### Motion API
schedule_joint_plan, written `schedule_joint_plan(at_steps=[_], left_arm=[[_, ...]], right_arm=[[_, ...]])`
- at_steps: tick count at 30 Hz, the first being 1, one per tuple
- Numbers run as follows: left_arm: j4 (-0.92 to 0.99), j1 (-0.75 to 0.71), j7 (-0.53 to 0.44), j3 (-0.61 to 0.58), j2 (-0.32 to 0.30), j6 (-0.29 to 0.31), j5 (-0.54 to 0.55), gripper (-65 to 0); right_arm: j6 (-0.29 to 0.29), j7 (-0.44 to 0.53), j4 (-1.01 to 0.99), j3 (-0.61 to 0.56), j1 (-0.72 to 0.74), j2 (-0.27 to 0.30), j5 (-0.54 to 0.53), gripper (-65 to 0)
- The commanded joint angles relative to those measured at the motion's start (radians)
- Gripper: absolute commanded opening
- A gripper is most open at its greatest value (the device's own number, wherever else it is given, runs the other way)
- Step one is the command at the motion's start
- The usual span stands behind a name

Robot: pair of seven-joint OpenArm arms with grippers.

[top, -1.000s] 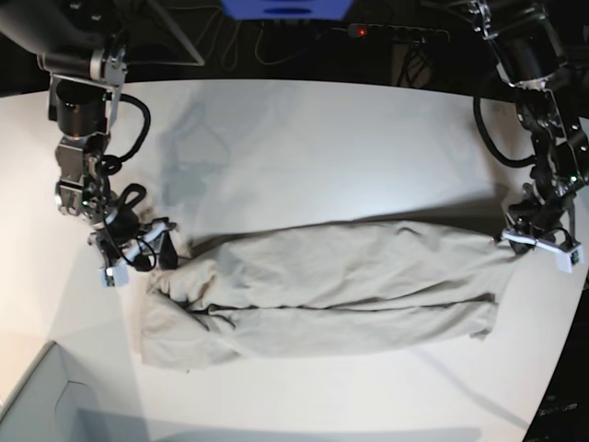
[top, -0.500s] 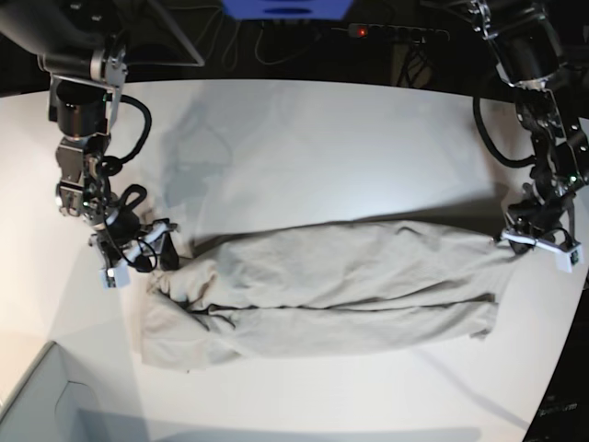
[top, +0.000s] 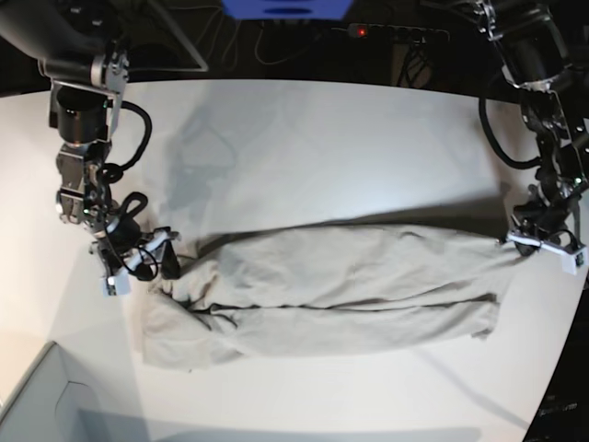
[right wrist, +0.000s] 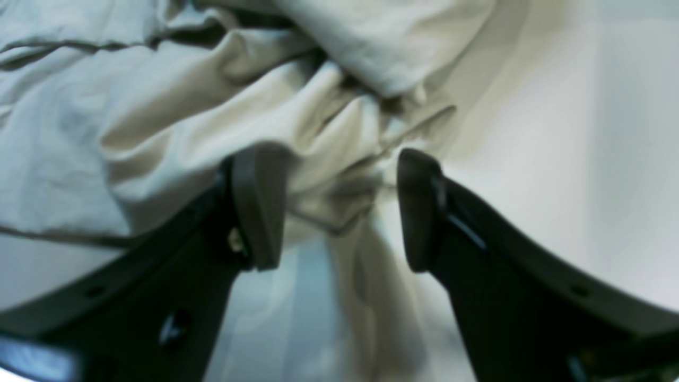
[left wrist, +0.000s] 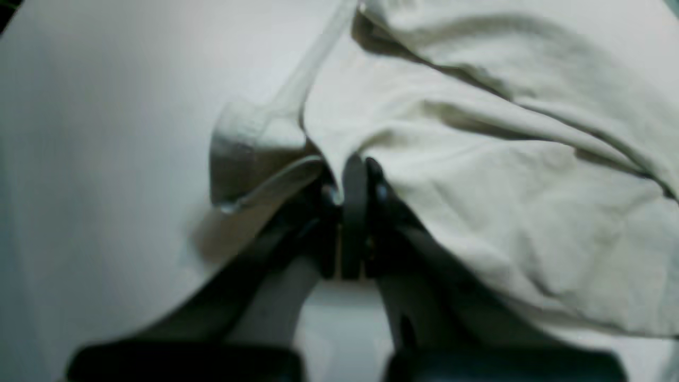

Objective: Layout the t-shirt on the table in an organized manner, then fold the t-shirt properly
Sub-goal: 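Grasp the shirt ends with both grippers, then drag the shirt end with the right gripper to straighten it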

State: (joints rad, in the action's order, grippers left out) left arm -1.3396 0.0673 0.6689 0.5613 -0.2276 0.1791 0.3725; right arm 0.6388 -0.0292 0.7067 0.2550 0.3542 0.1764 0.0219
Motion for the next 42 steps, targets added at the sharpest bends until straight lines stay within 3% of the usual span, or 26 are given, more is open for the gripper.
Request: schedule_joint_plan(at_steps=[1,15,21,24,27,28,31,35,42], left_arm=[[-0.015,0.019,-0.024,0.006,-0.016,-0.002,0.009,-64.8],[-0.015,0.024,-0.024,0.032,-0.029,0.001,0.009,-64.8],[-0.015,0.022,-0.024,0.032,-0.029,0.001,0.009,-64.8],[-0.015,0.022,-0.022,0.032,-0.029,0.001,0.009,-64.8],[-0.015,0.022,-0.018,0.03,-0.029,0.001,0.009,-64.8],[-0.015,0.022,-0.016,0.03,-0.029,0.001,0.009,-64.8],[-0.018,0.022,-0.015,0.029,-0.029,0.001,0.009,-64.8],[-0.05,0.018,-0.013,0.032,-0.028,0.001,0.01,-64.8],[-0.054,-0.005,-0.013,0.032,-0.028,0.003,0.016,-64.8]], right_arm=[[-0.009,0.028,0.014,0.002,0.032,-0.001,-0.015,-31.4],[-0.009,0.028,-0.075,0.0,0.003,-0.05,-0.015,-31.4],[-0.009,0.028,-0.103,-0.084,0.004,-0.068,-0.015,-32.3],[-0.009,0.028,-0.103,-0.138,0.004,-0.067,-0.015,-41.6],[-0.009,0.028,-0.101,-0.15,0.004,-0.064,-0.015,-62.0],[-0.009,0.028,-0.1,-0.15,0.006,-0.064,-0.015,-65.0],[-0.009,0.022,-0.02,-0.148,-0.013,-0.039,-0.02,-65.0],[-0.009,0.021,0.235,-0.128,-0.146,-0.002,-0.02,-65.0],[-0.009,0.019,0.545,0.002,-0.295,-0.025,-0.02,-65.0]])
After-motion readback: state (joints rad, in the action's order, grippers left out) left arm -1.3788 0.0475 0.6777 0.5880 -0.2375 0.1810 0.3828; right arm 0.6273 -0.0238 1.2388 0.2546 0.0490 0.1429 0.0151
